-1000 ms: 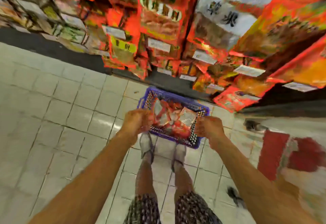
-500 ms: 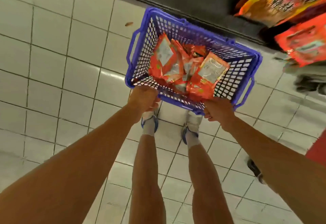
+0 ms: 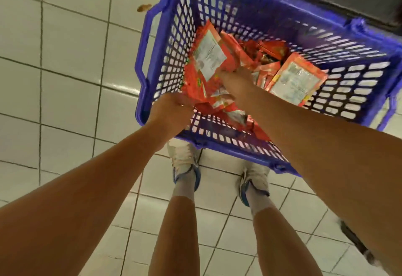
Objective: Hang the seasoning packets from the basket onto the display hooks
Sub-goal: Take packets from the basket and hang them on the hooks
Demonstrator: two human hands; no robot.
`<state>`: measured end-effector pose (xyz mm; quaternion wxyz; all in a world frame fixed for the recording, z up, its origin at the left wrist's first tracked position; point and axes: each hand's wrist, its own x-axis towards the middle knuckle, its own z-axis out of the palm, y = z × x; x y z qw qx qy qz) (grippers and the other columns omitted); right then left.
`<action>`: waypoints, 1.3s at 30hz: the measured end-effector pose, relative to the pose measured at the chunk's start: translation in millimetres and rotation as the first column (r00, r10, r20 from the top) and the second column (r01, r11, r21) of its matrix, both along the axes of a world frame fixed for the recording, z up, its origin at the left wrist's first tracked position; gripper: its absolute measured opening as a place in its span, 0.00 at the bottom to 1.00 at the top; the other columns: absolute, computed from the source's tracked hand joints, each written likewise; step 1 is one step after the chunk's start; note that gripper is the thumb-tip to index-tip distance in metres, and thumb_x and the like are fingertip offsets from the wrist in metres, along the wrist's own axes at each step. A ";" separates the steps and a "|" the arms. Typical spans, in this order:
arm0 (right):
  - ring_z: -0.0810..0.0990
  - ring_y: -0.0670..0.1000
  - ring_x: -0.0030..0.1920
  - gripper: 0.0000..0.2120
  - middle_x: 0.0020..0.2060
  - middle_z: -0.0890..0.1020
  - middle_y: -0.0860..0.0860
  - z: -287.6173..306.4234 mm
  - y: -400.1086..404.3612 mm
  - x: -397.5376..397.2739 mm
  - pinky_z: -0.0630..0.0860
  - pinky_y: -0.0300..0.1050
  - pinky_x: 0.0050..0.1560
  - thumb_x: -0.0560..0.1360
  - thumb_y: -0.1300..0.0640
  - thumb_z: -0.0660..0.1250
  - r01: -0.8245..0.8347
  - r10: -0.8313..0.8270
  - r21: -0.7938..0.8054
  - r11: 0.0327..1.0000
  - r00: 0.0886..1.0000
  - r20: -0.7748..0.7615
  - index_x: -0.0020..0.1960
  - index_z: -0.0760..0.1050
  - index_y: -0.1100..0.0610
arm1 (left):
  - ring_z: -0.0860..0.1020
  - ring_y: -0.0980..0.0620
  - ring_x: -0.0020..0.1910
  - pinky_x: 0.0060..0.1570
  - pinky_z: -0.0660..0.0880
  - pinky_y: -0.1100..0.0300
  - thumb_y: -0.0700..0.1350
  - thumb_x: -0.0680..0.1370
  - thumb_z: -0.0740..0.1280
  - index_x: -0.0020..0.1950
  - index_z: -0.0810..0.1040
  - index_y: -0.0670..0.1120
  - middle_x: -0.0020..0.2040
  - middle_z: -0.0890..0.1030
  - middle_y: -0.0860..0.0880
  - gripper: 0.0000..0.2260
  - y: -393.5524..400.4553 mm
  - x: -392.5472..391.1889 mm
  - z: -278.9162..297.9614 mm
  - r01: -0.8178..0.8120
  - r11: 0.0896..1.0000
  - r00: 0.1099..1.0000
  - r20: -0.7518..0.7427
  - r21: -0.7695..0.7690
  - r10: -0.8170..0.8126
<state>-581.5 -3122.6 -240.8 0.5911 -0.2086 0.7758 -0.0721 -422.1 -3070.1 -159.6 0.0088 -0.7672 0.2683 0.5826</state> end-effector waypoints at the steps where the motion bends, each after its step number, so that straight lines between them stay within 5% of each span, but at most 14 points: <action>1: 0.84 0.58 0.55 0.04 0.51 0.81 0.54 -2.0 -3.5 3.0 0.82 0.59 0.56 0.79 0.57 0.68 0.059 -0.059 0.017 0.998 0.998 0.004 0.48 0.73 0.52 | 0.84 0.42 0.45 0.48 0.83 0.46 0.41 0.75 0.67 0.40 0.84 0.54 0.47 0.86 0.43 0.10 -0.4 0.9 -2.0 0.035 0.999 0.999 0.023 -0.006 -0.035; 5: 0.84 0.54 0.35 0.05 0.39 0.83 0.56 19.5 -4.8 -5.6 0.83 0.48 0.36 0.77 0.64 0.66 0.254 -0.267 0.103 0.962 0.952 0.150 0.53 0.76 0.59 | 0.79 0.47 0.62 0.59 0.77 0.53 0.38 0.74 0.70 0.69 0.75 0.55 0.63 0.80 0.49 0.25 -4.0 5.8 -6.7 0.319 0.932 0.945 0.139 -0.170 -0.297; 9: 0.86 0.57 0.43 0.05 0.43 0.84 0.57 53.5 13.7 -29.5 0.84 0.56 0.49 0.78 0.64 0.65 0.313 -0.370 0.203 0.928 0.839 0.398 0.51 0.78 0.59 | 0.67 0.46 0.75 0.68 0.70 0.52 0.46 0.78 0.72 0.81 0.60 0.55 0.78 0.66 0.48 0.35 -5.5 0.1 -6.9 0.572 0.745 0.817 0.156 -0.343 -0.555; 12: 0.87 0.59 0.48 0.12 0.48 0.87 0.58 65.8 23.0 -51.4 0.84 0.54 0.49 0.80 0.50 0.66 0.253 -0.343 0.237 0.938 0.774 0.532 0.56 0.79 0.59 | 0.81 0.57 0.48 0.45 0.71 0.78 0.39 0.80 0.68 0.69 0.78 0.52 0.59 0.83 0.49 0.19 -6.3 -15.5 -3.8 0.453 0.781 0.879 0.070 -0.429 -0.471; 14: 0.87 0.59 0.48 0.23 0.50 0.87 0.58 61.6 24.1 -71.7 0.84 0.52 0.45 0.77 0.41 0.66 0.254 -0.326 0.207 0.945 0.793 0.515 0.60 0.80 0.59 | 0.76 0.64 0.28 0.26 0.67 0.76 0.39 0.81 0.65 0.52 0.84 0.50 0.37 0.82 0.55 0.10 -5.4 -25.2 -1.3 0.300 0.862 0.949 0.040 -0.408 -0.311; 17: 0.86 0.59 0.48 0.14 0.49 0.87 0.56 36.5 35.3 -107.2 0.81 0.55 0.50 0.79 0.50 0.67 -0.005 0.004 0.041 0.999 1.000 0.027 0.59 0.81 0.57 | 0.73 0.60 0.22 0.18 0.66 0.71 0.43 0.82 0.65 0.40 0.74 0.53 0.31 0.77 0.53 0.11 -3.2 -32.1 -5.6 0.185 0.929 0.982 0.032 -0.321 -0.185; 19: 0.82 0.60 0.58 0.15 0.60 0.83 0.57 13.1 52.0 -133.4 0.80 0.54 0.54 0.79 0.54 0.66 -0.519 0.536 0.153 0.841 0.756 -0.375 0.65 0.78 0.56 | 0.75 0.54 0.26 0.19 0.70 0.66 0.44 0.82 0.66 0.43 0.74 0.54 0.34 0.79 0.53 0.08 -2.9 -33.0 -10.1 0.149 0.943 0.988 0.014 -0.296 -0.152; 20: 0.76 0.61 0.66 0.22 0.69 0.76 0.57 1.9 62.3 -144.0 0.79 0.56 0.58 0.78 0.55 0.68 -0.653 0.688 0.248 0.716 0.598 -0.412 0.71 0.72 0.55 | 0.77 0.50 0.29 0.20 0.72 0.64 0.45 0.82 0.65 0.44 0.74 0.55 0.35 0.79 0.53 0.08 -2.5 -32.2 -13.1 0.141 0.947 0.990 0.012 -0.289 -0.143; 23: 0.45 0.61 0.82 0.51 0.82 0.42 0.56 -26.6 93.7 -164.6 0.69 0.64 0.70 0.73 0.50 0.76 -0.790 0.846 0.346 0.507 0.379 -0.374 0.81 0.43 0.54 | 0.81 0.42 0.33 0.26 0.78 0.56 0.47 0.82 0.65 0.49 0.78 0.54 0.38 0.81 0.52 0.04 0.5 -32.7 -23.5 0.122 0.955 0.992 -0.006 -0.270 -0.128; 26: 0.35 0.60 0.80 0.60 0.79 0.30 0.57 -46.9 107.8 -170.3 0.56 0.66 0.76 0.73 0.44 0.75 -0.834 0.860 0.341 0.433 0.270 -0.433 0.79 0.29 0.56 | 0.80 0.55 0.33 0.25 0.77 0.61 0.49 0.82 0.65 0.60 0.81 0.50 0.39 0.80 0.59 0.09 3.4 -35.8 -36.5 0.141 0.950 0.990 0.012 -0.279 -0.143; 30: 0.44 0.60 0.82 0.52 0.81 0.36 0.57 -57.9 111.9 -173.1 0.54 0.62 0.78 0.78 0.50 0.70 -0.829 0.792 0.280 0.484 0.279 -0.543 0.81 0.32 0.58 | 0.79 0.60 0.40 0.39 0.77 0.64 0.49 0.82 0.65 0.63 0.80 0.49 0.43 0.80 0.60 0.11 8.1 -42.8 -44.8 0.206 0.925 0.977 0.005 -0.320 -0.215; 33: 0.66 0.63 0.75 0.36 0.81 0.56 0.59 -43.7 107.7 -180.5 0.65 0.61 0.72 0.78 0.57 0.68 -0.848 0.728 0.165 0.504 0.314 -0.610 0.80 0.54 0.58 | 0.79 0.60 0.41 0.42 0.78 0.61 0.48 0.82 0.65 0.64 0.79 0.50 0.42 0.79 0.59 0.11 11.5 -46.9 -40.6 0.223 0.922 0.971 -0.008 -0.315 -0.238; 36: 0.78 0.66 0.60 0.15 0.61 0.79 0.63 -15.1 92.2 -184.9 0.77 0.61 0.57 0.77 0.63 0.63 -0.884 0.682 0.009 0.468 0.354 -0.640 0.62 0.75 0.63 | 0.79 0.58 0.41 0.38 0.75 0.63 0.47 0.81 0.67 0.63 0.80 0.48 0.41 0.80 0.59 0.11 12.6 -50.0 -28.4 0.166 0.937 0.984 -0.004 -0.306 -0.176; 39: 0.81 0.67 0.46 0.11 0.46 0.82 0.65 29.6 69.2 -179.8 0.76 0.54 0.42 0.80 0.62 0.62 -0.885 0.712 -0.107 0.454 0.432 -0.554 0.58 0.77 0.65 | 0.79 0.61 0.35 0.29 0.73 0.67 0.44 0.79 0.69 0.56 0.82 0.53 0.35 0.80 0.62 0.08 9.6 -50.7 -6.9 0.102 0.953 0.994 -0.013 -0.285 -0.111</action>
